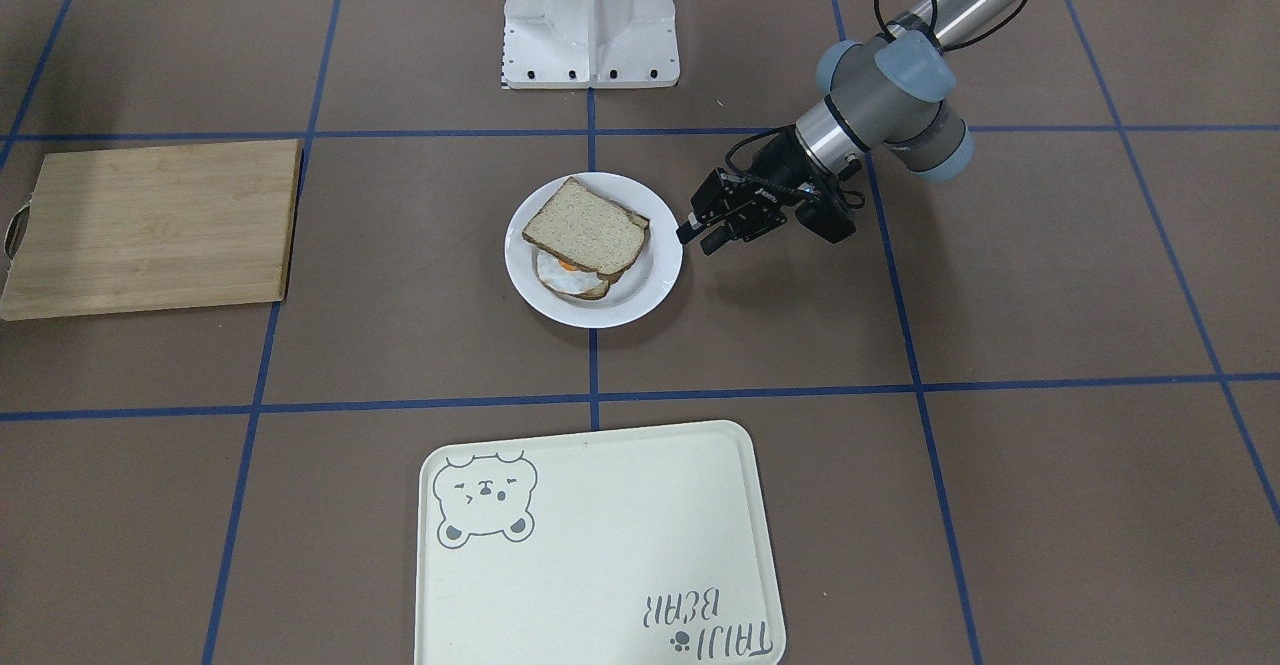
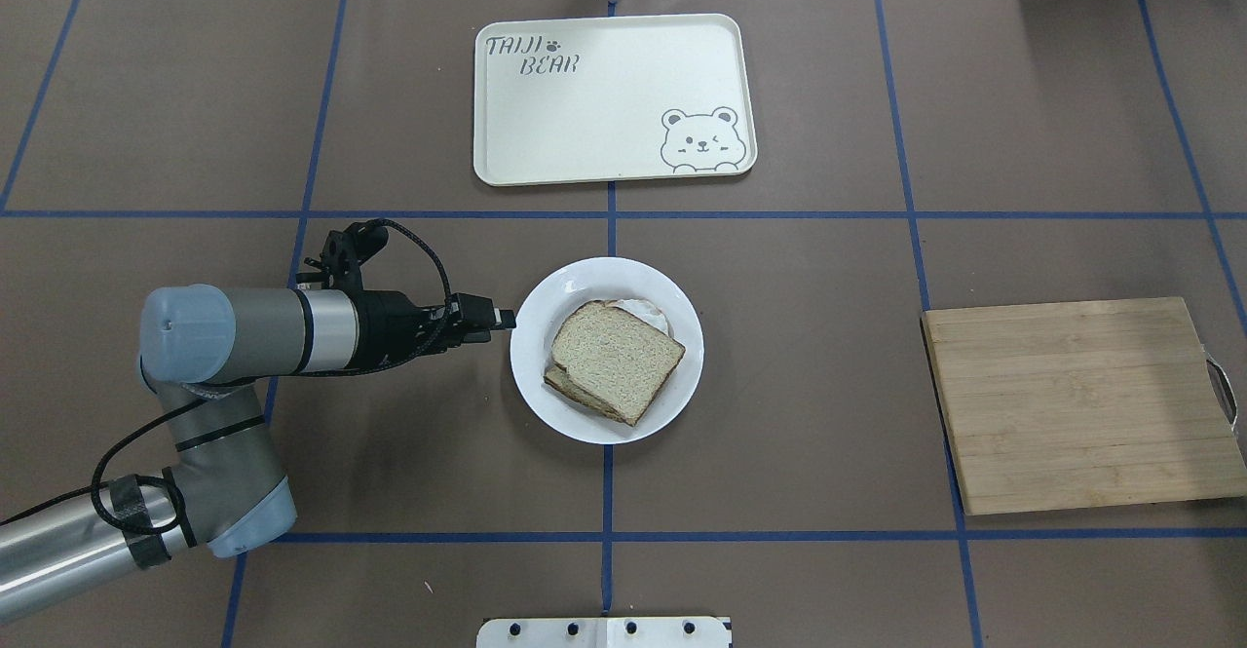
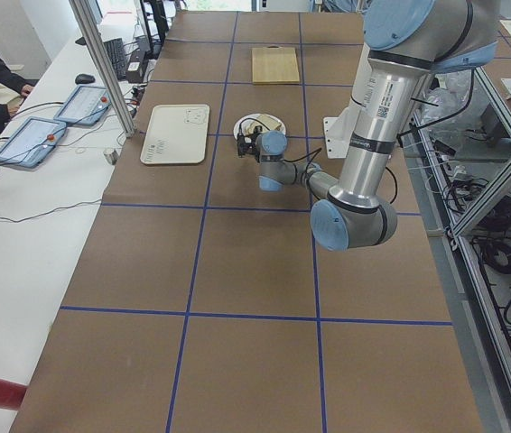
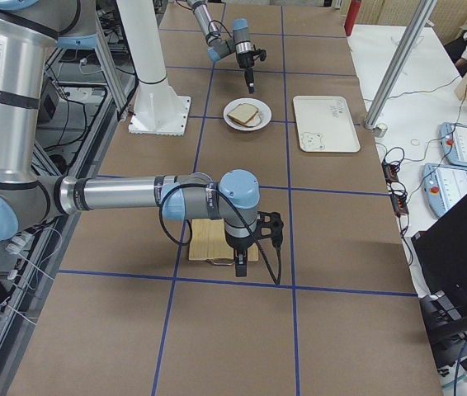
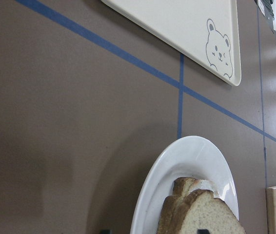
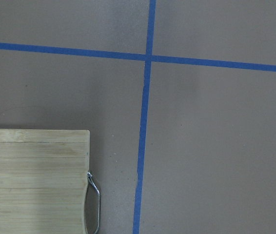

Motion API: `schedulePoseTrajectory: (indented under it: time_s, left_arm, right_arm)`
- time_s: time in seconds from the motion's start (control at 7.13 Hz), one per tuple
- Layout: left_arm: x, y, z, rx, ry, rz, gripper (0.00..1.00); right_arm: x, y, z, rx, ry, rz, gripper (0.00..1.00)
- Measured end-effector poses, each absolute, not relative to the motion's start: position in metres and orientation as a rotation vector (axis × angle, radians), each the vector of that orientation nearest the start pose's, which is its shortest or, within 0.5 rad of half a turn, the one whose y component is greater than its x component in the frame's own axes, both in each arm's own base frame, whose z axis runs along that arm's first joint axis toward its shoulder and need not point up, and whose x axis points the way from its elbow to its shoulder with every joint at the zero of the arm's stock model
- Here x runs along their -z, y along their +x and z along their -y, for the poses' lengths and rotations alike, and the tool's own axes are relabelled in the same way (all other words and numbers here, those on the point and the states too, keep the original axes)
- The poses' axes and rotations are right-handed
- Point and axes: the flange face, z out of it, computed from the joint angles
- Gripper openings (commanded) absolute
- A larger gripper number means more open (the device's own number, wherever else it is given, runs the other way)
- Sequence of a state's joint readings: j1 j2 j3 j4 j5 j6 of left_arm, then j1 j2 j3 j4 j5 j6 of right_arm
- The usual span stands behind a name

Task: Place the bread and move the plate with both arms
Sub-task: 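Reach the left gripper toward the plate rim nearest it and grip it, then lift the plate with the left gripper and carry it onto the tray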

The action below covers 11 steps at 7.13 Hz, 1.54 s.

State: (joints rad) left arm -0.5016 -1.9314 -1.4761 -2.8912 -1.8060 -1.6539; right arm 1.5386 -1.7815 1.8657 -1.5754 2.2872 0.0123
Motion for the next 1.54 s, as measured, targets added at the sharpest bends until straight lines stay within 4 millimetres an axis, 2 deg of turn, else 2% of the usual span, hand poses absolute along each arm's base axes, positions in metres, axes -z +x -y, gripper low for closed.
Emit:
schedulePoseTrajectory:
  time_s: [0.28, 0.7, 0.98, 1.26, 1.54]
  left_arm:
    - [-0.357, 0.505, 0.388, 0.261, 0.133, -1.583, 0.51]
    - [-0.347, 0.534, 0.361, 0.254, 0.129, -1.597, 0.48]
    - [-0.349, 0.540, 0.357, 0.254, 0.127, -1.591, 0.27]
    - [-0.346, 0.543, 0.358, 0.255, 0.126, -1.594, 0.00]
    - [-0.342, 0.542, 0.357, 0.270, 0.109, -1.618, 0.00]
  right_arm:
    - [-0.612, 0.055, 0.409, 0.048, 0.061, 0.718, 1.00]
    - [-0.613, 0.055, 0.409, 0.047, 0.059, 0.718, 1.00]
    - [-0.613, 0.055, 0.409, 0.046, 0.058, 0.719, 1.00]
    - [-0.613, 0.055, 0.409, 0.045, 0.057, 0.720, 1.00]
    - [-0.613, 0.054, 0.409, 0.045, 0.057, 0.721, 1.00]
